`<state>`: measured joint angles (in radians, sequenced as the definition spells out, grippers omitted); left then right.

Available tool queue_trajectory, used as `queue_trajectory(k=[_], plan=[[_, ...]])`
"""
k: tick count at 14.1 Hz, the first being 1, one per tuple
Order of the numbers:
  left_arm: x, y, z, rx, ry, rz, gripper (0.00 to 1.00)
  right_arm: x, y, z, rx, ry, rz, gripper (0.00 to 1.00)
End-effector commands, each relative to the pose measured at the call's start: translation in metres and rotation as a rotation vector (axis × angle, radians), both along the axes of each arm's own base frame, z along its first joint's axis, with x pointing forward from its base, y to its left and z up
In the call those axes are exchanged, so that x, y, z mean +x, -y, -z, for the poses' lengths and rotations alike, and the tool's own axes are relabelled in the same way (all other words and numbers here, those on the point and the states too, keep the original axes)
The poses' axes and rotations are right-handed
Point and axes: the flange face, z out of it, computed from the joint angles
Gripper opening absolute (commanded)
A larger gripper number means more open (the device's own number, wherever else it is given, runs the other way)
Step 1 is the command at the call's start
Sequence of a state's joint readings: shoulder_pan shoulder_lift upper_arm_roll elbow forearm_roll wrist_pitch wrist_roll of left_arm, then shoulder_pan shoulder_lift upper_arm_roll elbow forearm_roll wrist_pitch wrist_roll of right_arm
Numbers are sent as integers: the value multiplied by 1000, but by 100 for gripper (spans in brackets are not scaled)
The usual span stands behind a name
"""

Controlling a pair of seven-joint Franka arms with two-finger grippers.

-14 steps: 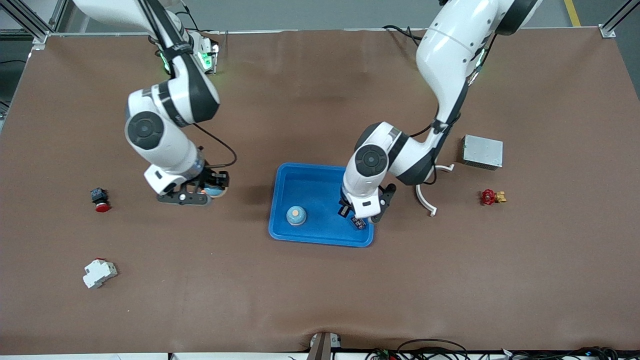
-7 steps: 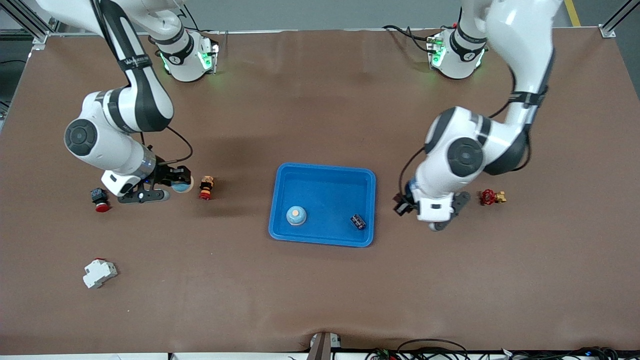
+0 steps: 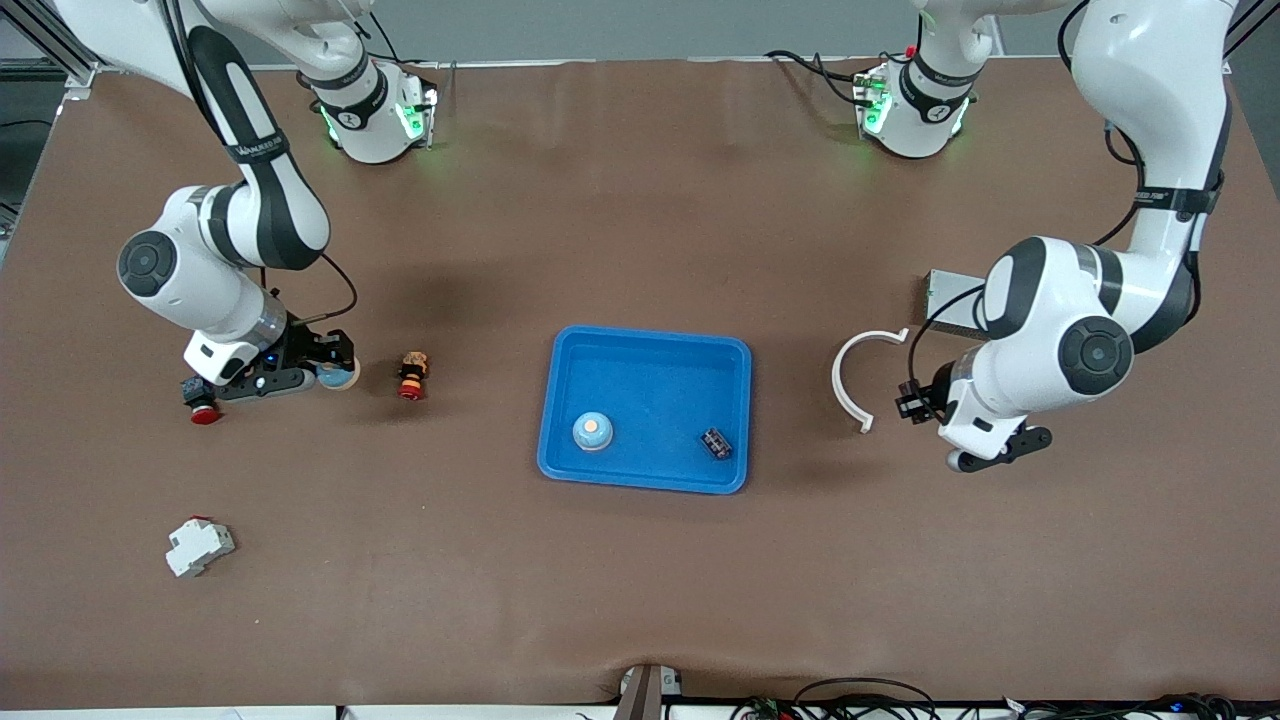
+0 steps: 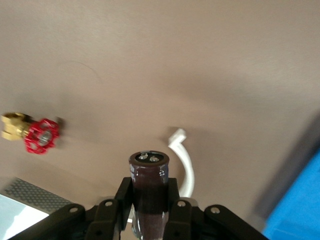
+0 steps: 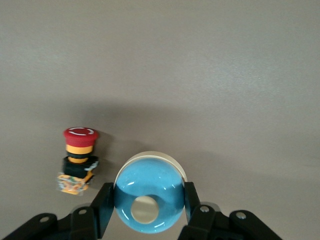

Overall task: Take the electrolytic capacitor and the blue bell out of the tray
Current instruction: 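Carry the bell beside the orange switch while the left gripper carries the capacitor, then lower the bell and open the right gripper while the left gripper lowers the capacitor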

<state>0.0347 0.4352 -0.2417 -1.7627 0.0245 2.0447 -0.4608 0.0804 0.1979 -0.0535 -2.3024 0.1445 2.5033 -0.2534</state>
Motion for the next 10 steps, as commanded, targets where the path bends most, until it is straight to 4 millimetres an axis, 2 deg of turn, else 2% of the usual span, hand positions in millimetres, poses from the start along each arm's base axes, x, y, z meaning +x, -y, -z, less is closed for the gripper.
queue_trajectory(k=[1, 2, 4, 7, 10], plan=[[-12, -13, 11, 43, 0, 119, 0, -4, 14, 12, 8, 10, -11, 0], [-14, -14, 22, 60, 19, 145, 0, -3, 16, 16, 6, 15, -11, 0], [-12, -34, 35, 94, 73, 165, 0, -4, 18, 28, 0, 24, -7, 0], [-16, -32, 49, 83, 105, 268, 0, -4, 22, 48, -12, 37, -8, 0], [-17, -32, 61, 69, 108, 326, 0, -4, 25, 59, -16, 38, -2, 0]])
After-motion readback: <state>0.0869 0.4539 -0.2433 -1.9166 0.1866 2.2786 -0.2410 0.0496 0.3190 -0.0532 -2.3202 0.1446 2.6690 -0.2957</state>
